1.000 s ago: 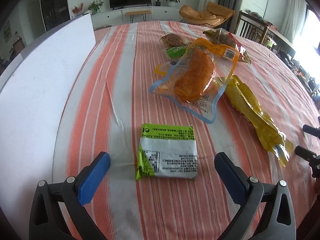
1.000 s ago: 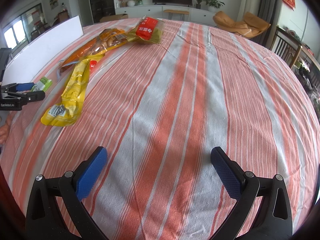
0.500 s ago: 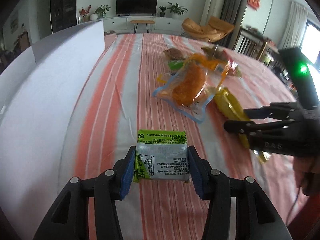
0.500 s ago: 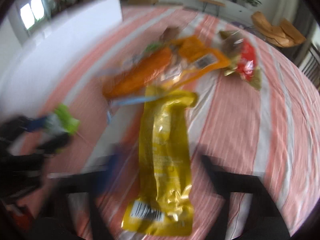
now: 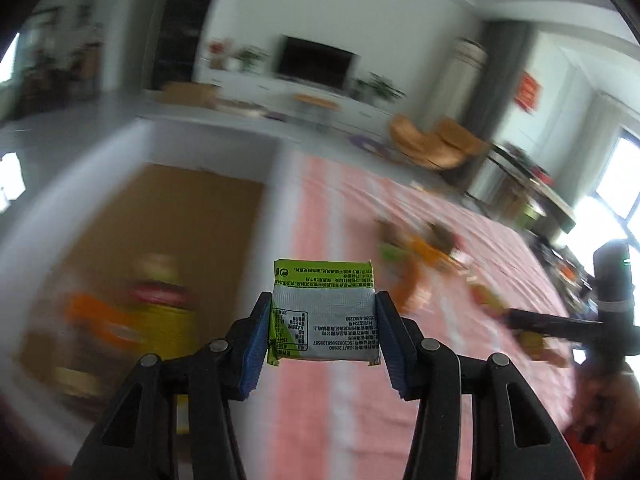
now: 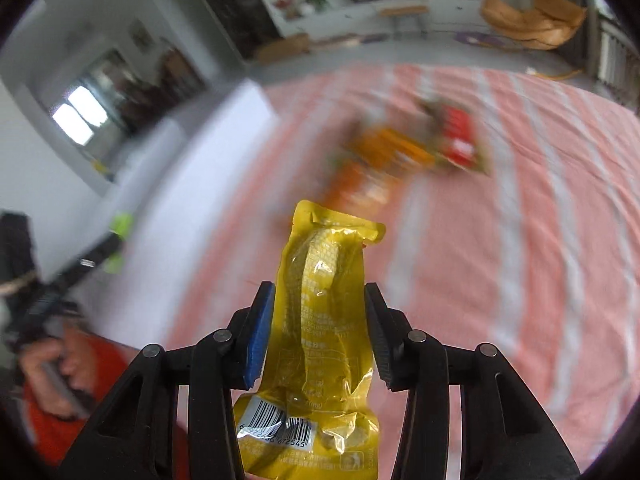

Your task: Organize snacks

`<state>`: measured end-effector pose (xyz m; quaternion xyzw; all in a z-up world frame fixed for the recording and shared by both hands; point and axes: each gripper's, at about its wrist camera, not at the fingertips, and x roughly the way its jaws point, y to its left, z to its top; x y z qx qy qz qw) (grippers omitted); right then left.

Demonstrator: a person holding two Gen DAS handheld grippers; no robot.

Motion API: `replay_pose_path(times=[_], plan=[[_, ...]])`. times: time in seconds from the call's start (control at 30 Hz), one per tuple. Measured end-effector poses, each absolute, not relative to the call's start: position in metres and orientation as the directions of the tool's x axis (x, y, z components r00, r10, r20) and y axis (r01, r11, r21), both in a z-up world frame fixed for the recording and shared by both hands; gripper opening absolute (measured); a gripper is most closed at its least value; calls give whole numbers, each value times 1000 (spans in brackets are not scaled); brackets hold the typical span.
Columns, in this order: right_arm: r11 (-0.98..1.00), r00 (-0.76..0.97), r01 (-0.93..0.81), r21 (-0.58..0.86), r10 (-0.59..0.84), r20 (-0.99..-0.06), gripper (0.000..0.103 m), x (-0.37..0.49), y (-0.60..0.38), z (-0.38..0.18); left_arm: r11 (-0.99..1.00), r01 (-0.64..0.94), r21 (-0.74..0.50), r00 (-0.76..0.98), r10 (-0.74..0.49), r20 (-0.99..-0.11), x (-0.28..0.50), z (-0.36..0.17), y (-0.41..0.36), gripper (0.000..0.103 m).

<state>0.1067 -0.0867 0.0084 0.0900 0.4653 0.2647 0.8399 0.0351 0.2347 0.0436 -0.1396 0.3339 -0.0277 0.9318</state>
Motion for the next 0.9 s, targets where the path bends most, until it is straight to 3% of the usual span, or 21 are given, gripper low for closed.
replay_pose_path(times=[0.2,0.23,0.3,0.33,0.37,0.47,0.53,0.63,0.73,0.9], plan=[[609,277,-506,611,786,-553,46,121,41,51,942,-304,-141,718,130,-684,21,41,337,50],[586,259,-525,617,801,-540,47,122,61,54,935,-338,-107,697,172,-696,22,38,345,53],[534,209,-561,633,831,-516,50,128,113,56,918,-393,-52,639,232,-733,26,26,361,75],[519,176,-567,640,835,-521,54,133,137,52,907,-420,-33,608,254,-752,26,20,368,90],[526,164,-563,637,827,-538,67,136,153,46,902,-431,-25,603,268,-751,24,18,370,91],[582,234,-563,586,793,-563,90,132,150,33,893,-450,2,627,317,-711,9,20,363,100],[650,324,-569,503,740,-590,95,126,122,20,894,-449,1,648,326,-688,6,21,350,100],[828,512,-494,266,524,-681,95,122,58,-14,927,-367,-74,715,230,-660,4,28,312,100],[943,616,-331,0,217,-757,95,131,-20,-64,960,-239,-145,764,94,-638,8,39,266,101],[980,622,-162,-117,9,-783,95,135,-116,-104,977,47,-209,738,-175,-651,31,36,153,103]])
